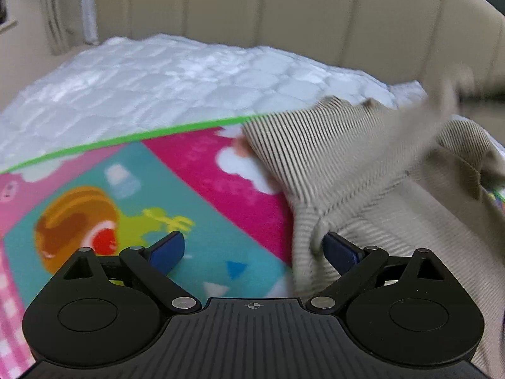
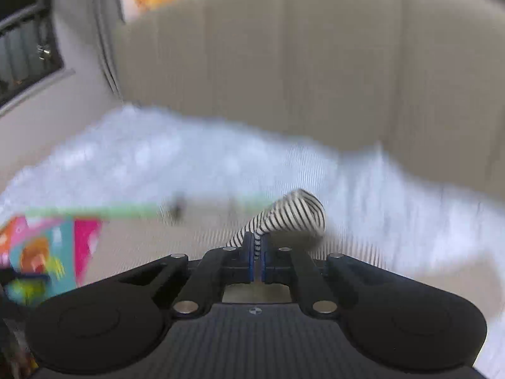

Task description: Fold clothes

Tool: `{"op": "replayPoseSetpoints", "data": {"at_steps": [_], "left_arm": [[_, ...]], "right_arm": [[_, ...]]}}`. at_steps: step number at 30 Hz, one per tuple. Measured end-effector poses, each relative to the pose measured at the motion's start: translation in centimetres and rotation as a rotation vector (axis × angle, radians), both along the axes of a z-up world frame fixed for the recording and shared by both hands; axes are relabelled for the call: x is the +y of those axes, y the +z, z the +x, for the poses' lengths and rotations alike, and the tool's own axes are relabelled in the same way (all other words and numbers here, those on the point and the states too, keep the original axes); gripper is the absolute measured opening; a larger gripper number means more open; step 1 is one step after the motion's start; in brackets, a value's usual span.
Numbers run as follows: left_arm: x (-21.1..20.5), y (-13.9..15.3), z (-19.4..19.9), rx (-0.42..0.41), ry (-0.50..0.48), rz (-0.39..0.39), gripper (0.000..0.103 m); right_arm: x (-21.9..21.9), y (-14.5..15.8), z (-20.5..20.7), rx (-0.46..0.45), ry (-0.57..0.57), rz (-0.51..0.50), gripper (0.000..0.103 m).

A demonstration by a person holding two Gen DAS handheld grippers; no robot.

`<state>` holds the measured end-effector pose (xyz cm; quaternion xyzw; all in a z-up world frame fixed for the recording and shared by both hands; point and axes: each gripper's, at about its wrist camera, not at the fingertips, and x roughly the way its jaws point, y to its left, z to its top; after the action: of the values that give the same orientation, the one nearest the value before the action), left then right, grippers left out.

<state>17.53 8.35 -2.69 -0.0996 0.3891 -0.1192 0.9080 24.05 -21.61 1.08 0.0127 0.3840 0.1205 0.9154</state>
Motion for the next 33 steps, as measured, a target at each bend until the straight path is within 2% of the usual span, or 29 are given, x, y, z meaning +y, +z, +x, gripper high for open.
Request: {"op": "replayPoseSetpoints", "data": {"at_steps": [2,4,8,9,10,13,16,18,22,27,29,30,33], "left_arm": [[0.2,0.2,-0.1,-0.007,0.001,-0.008,0.098],[0.4,0.3,-0.1,-0.013,0.002,-0.016,0.098],[0.0,0.4,-0.1,-0.024,-0.018,-0.055,0.098],[-0.4,0.2,-0.1,-0.024,-0.032,-0.069,0.098],[-0.8,0.1,0.0,-0.023,-0.043,-0.075,0.098],[-1.3,-0.1,-0.1,-0.036,-0.043,-0.068,0.098],[-1.0,-0.3,0.0,-0.049,-0.008,-0.101,0.098],[-0.8,-0.4,0.2,-0.048,0.005,-0.116,0.099],[-0.4,-0.7,0.5,-0.041,0.025,-0.144,0.099],[0.1,-1.0,0.9,-0.034,0.05,-0.178,0.099],[0.3,-1.2,1.1,-0.03,0.061,-0.192,0.099],[0.4,-1.2,1.2,-0.029,0.066,-0.199,0.099],[0.2,-1.2,1.1,-0.029,0.06,-0.191,0.099]], "right_arm": [[-0.9,-3.0,-1.0,0.063,-0.039,-0.01,0.004],[-2.5,-4.4,-2.1,0.075,-0.083,0.012,0.004],[-6.2,-3.1,-4.6,0.042,-0.143,0.099,0.01],[-7.2,-2.6,-5.1,0.015,-0.166,0.089,0.019],[-8.4,-2.1,-5.6,-0.019,-0.2,0.068,0.032],[-12.1,-1.4,-6.0,-0.093,-0.305,0.016,0.052],[-15.8,-1.7,-5.3,-0.134,-0.411,-0.025,0.058],[-17.6,-2.1,-4.5,-0.147,-0.493,-0.03,0.058],[-20.8,-3.3,-3.1,-0.156,-0.668,0.056,0.058],[-21.4,-5.6,-1.3,-0.052,-0.653,0.066,0.057],[-20.9,-5.2,-1.2,-0.059,-0.614,0.025,0.036],[-20.6,-4.9,-1.3,-0.067,-0.592,0.003,0.017],[-19.0,-2.4,-1.3,-0.113,-0.527,-0.07,0.015]]}}
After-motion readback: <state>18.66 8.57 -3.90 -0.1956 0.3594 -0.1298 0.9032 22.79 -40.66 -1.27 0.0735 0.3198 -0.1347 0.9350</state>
